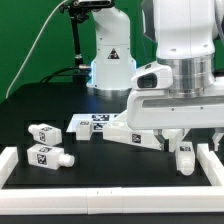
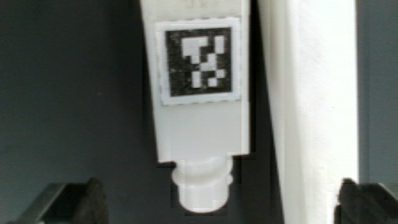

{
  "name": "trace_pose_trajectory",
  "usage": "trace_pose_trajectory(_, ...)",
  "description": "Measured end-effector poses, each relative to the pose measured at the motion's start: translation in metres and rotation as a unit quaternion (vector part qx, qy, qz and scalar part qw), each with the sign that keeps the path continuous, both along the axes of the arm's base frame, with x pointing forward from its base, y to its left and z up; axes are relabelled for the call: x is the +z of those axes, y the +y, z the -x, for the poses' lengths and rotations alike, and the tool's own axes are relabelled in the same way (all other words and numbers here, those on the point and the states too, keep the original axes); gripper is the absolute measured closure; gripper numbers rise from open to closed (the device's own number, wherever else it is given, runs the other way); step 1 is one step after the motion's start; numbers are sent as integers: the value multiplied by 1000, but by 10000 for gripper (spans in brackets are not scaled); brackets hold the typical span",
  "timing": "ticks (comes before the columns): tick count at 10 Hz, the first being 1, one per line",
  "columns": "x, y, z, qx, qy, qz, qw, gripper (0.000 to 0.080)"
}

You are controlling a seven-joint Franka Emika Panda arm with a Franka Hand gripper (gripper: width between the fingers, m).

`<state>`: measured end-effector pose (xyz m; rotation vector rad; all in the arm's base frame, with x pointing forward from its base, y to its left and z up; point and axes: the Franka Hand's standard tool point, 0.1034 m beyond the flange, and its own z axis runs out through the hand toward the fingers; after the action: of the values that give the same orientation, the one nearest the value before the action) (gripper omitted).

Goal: Assemble one leg

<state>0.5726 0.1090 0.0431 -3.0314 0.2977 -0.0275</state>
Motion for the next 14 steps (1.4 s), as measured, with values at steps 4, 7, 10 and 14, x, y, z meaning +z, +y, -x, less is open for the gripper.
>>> trace_pose_trajectory(4, -12, -21, 8, -20, 14, 4, 1000, 151)
trace_pose_trajectory(7, -22, -17, 18, -18, 18, 6, 1000, 151)
trace_pose_trajectory(10, -21, -17, 17, -19, 18, 6, 1000, 151)
trace_pose_trajectory(14, -26, -18, 18, -19, 17, 8, 1000, 273)
